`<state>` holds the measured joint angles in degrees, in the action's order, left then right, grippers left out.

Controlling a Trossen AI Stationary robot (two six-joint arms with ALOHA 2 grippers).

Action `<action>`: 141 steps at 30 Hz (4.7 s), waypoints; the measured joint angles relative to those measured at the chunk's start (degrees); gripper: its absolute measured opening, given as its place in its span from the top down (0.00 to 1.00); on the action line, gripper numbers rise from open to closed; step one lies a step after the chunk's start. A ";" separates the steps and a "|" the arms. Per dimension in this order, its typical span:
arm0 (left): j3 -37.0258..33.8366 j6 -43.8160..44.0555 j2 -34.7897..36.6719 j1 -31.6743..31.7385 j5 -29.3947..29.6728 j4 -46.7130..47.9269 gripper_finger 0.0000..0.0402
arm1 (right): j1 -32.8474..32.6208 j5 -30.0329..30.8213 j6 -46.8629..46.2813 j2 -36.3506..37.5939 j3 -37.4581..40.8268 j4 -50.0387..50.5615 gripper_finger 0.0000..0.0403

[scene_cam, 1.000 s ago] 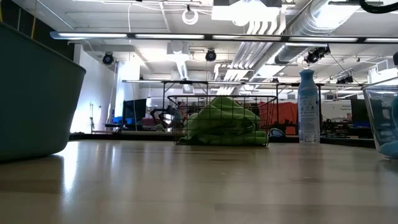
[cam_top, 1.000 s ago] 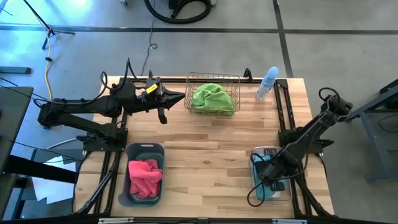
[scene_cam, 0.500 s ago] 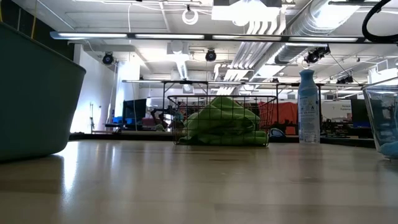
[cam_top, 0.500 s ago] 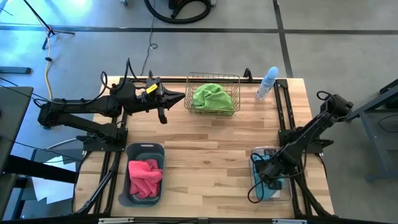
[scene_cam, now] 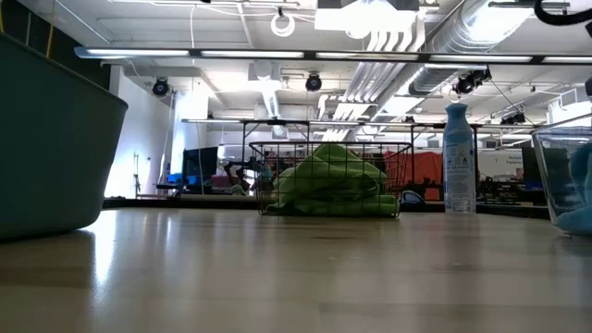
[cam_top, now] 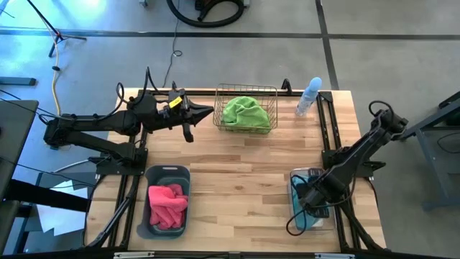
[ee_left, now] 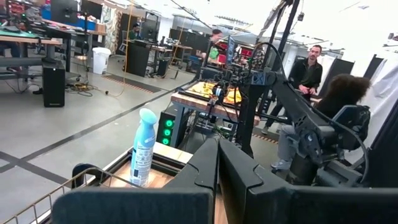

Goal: Sort microfiber towel by color & place in baskets
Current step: Put the blue towel into the transparent bin, then return to Home Position

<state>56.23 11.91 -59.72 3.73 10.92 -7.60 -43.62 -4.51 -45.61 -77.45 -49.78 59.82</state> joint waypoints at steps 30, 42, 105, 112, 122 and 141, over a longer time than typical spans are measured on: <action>0.00 -0.05 -0.02 0.00 -0.02 0.94 1.00 | -2.13 -3.84 0.56 0.09 -18.61 13.58 0.62; 0.00 -0.03 -0.02 0.00 -0.02 0.90 1.00 | -4.83 -2.43 -5.61 0.26 -7.39 6.04 0.98; 0.02 -7.97 12.77 -0.02 -11.78 9.64 1.00 | 41.33 15.22 38.97 0.31 -27.89 -26.96 1.00; 0.02 -7.17 11.70 -0.05 -13.46 9.23 1.00 | 44.48 6.26 37.06 0.31 -27.89 -27.15 1.00; 0.00 -6.00 10.00 -0.07 -13.41 6.60 1.00 | 46.64 -3.22 41.73 4.43 -26.87 -18.87 1.00; -22.55 4.26 12.68 -0.04 -11.63 -18.23 1.00 | 48.39 -4.79 27.32 27.00 -10.40 -30.70 1.00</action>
<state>33.67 16.17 -47.04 3.68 -0.71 -25.82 4.78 -9.30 -18.29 -50.45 -60.18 29.13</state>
